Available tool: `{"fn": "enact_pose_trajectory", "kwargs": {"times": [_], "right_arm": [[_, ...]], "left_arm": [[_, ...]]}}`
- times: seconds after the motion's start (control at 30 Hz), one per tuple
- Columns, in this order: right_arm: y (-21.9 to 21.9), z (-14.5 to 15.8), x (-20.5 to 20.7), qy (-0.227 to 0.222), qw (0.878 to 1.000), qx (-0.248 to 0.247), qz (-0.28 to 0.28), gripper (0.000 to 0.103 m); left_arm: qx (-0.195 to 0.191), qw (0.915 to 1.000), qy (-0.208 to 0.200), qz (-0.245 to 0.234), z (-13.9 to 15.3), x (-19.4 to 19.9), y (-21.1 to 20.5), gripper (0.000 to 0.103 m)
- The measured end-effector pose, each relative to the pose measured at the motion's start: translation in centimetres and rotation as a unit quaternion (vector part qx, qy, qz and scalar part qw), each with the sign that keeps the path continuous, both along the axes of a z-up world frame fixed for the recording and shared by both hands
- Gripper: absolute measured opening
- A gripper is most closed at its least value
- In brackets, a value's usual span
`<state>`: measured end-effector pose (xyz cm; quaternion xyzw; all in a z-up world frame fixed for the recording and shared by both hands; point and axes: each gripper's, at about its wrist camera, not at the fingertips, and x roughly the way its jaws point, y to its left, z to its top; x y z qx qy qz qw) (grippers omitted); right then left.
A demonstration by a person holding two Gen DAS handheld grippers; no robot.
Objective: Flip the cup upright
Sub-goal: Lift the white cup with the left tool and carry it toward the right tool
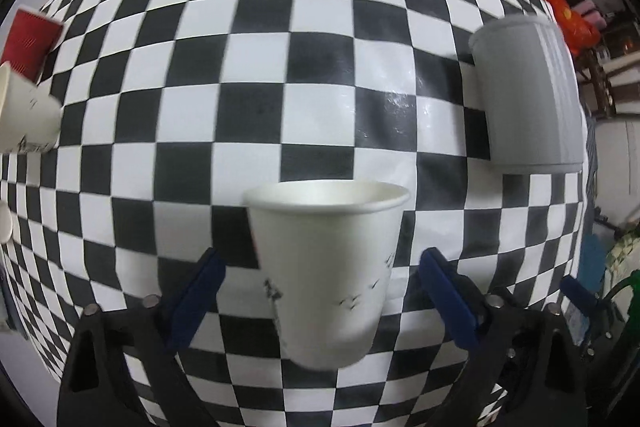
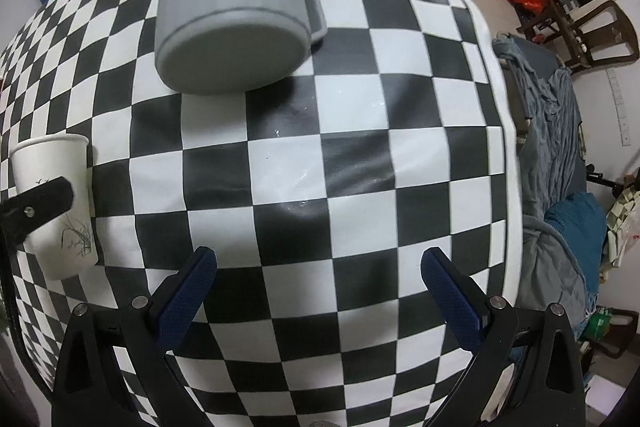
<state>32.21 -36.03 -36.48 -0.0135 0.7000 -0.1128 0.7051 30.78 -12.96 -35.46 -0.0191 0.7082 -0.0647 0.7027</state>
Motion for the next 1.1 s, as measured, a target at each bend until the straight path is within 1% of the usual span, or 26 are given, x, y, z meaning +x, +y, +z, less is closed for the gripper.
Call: {"fn": "enact_pose_trajectory", "kwargs": {"times": [0.03, 0.1, 0.17, 0.2, 0.23, 0.4, 0.6, 0.73, 0.8, 0.87, 0.9, 1.0, 1.07, 1.1], "right_arm": [[0.0, -0.2, 0.1, 0.001, 1.0, 0.001, 0.0, 0.103], [0.0, -0.3, 0.3, 0.003, 1.0, 0.003, 0.0, 0.103], [0.0, -0.4, 0.4, 0.004, 1.0, 0.003, 0.0, 0.103], [0.0, -0.4, 0.5, 0.004, 1.0, 0.003, 0.0, 0.103], [0.1, -0.4, 0.5, 0.004, 1.0, 0.004, 0.0, 0.103], [1.1, -0.1, 0.1, 0.005, 1.0, 0.005, -0.002, 0.103], [1.9, 0.7, -0.6, 0.001, 1.0, 0.005, -0.001, 0.103], [3.3, 1.8, -2.3, -0.002, 1.0, 0.005, -0.003, 0.103], [4.3, 2.5, -4.0, -0.004, 1.0, 0.003, -0.003, 0.103], [5.2, 3.1, -5.7, -0.005, 1.0, 0.004, -0.005, 0.103], [5.8, 3.4, -6.5, -0.005, 1.0, 0.005, -0.007, 0.103], [7.7, 4.1, -9.5, -0.006, 1.0, 0.007, -0.012, 0.103], [9.0, 4.4, -11.7, -0.007, 1.0, 0.006, -0.015, 0.103], [9.5, 4.5, -12.7, -0.008, 1.0, 0.003, -0.015, 0.103]], "left_arm": [[0.001, 1.0, 0.001, -0.003, -0.1, -0.1, -0.1, 0.084], [0.004, 1.0, 0.0, -0.006, -0.5, -0.2, 0.0, 0.083], [0.005, 0.9999, -0.004, -0.01, -0.4, -0.5, 0.1, 0.076], [0.006, 0.9999, -0.004, -0.012, -0.5, -0.6, 0.2, 0.067], [0.009, 0.9998, -0.005, -0.015, -0.9, -1.0, -0.1, 0.062], [0.013, 0.9994, -0.026, -0.021, 0.0, -2.1, 0.5, 0.06], [0.001, 0.9989, -0.042, -0.018, 3.4, -3.8, 1.1, 0.059], [-0.009, 0.9983, -0.053, -0.022, 6.0, -6.9, 2.4, 0.059], [-0.01, 0.9981, -0.055, -0.026, 6.5, -8.8, 3.6, 0.059], [-0.016, 0.9983, -0.05, -0.028, 7.0, -9.7, 5.4, 0.059], [-0.016, 0.9984, -0.047, -0.028, 6.4, -10.3, 6.1, 0.059], [-0.023, 0.9989, -0.033, -0.024, 6.4, -12.1, 7.9, 0.059], [-0.035, 0.9991, -0.019, -0.017, 6.5, -13.8, 9.8, 0.059], [-0.04, 0.9991, -0.011, -0.012, 5.6, -13.9, 9.2, 0.059]]}}
